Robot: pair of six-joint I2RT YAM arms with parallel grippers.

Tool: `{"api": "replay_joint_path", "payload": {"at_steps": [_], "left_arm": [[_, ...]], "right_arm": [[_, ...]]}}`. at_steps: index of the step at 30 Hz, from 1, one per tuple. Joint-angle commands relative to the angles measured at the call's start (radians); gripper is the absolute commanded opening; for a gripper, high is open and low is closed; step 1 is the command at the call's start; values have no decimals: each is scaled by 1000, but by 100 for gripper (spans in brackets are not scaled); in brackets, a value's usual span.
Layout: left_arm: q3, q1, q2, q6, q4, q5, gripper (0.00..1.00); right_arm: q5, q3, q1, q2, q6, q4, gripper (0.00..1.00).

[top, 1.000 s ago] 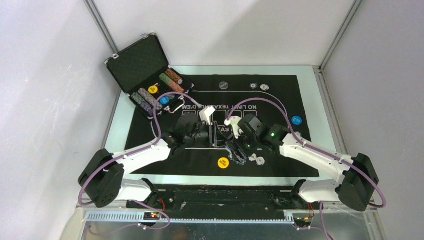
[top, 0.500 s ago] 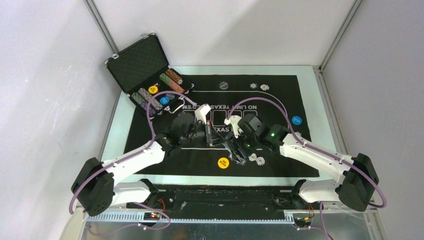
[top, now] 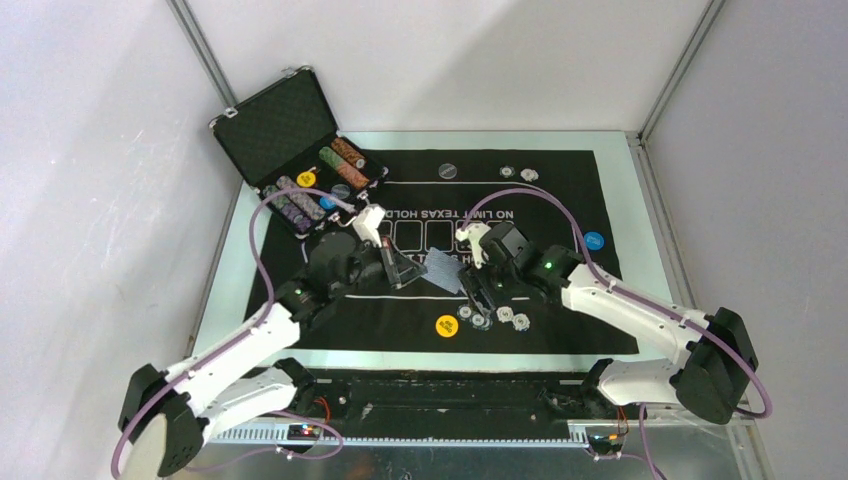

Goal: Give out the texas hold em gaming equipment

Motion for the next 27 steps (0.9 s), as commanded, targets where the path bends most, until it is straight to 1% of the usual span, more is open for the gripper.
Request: {"api": "replay_joint_path", "payload": {"at_steps": [1, 6, 8, 9, 11, 12, 17, 19, 20, 21, 22, 24, 26, 27], "left_arm": [[-20, 28, -100, 71, -52, -85, 0], [30, 38, -220, 216, -42, -199, 0], [71, 38, -234, 313, -40, -230, 0], [88, 41, -231, 331, -40, -239, 0], [134, 55, -208, 399, -56, -239, 0], [169, 62, -178, 458, -78, -213, 0], [293, 169, -59, 656, -143, -154, 0], [340, 217, -23, 781, -170, -84, 0], [350, 231, -14, 913, -176, -38, 0], [359, 233, 0, 985, -182, -25, 0], [360, 235, 5, 1127, -182, -12, 0], [388, 235, 26, 1275, -189, -19, 0], [452, 234, 51, 1393, -260, 64, 0], [481, 234, 61, 1484, -319, 116, 0]], "right_arm": [[28, 31, -14, -17, 20, 22, 0], [17, 31, -36, -20, 23, 25, 0], [13, 31, -46, -21, 25, 25, 0], [12, 31, -51, -24, 26, 24, 0], [12, 29, -57, -32, 25, 23, 0], [10, 26, -60, -35, 25, 24, 0], [2, 16, -69, -50, 24, 32, 0], [5, 15, -74, -52, 24, 31, 0], [5, 15, -76, -54, 24, 31, 0], [1, 14, -81, -57, 23, 32, 0], [-2, 14, -86, -57, 23, 34, 0], [-9, 14, -92, -54, 22, 41, 0], [-10, 14, -113, -42, 19, 53, 0], [-19, 14, -121, -37, 20, 59, 0]]}}
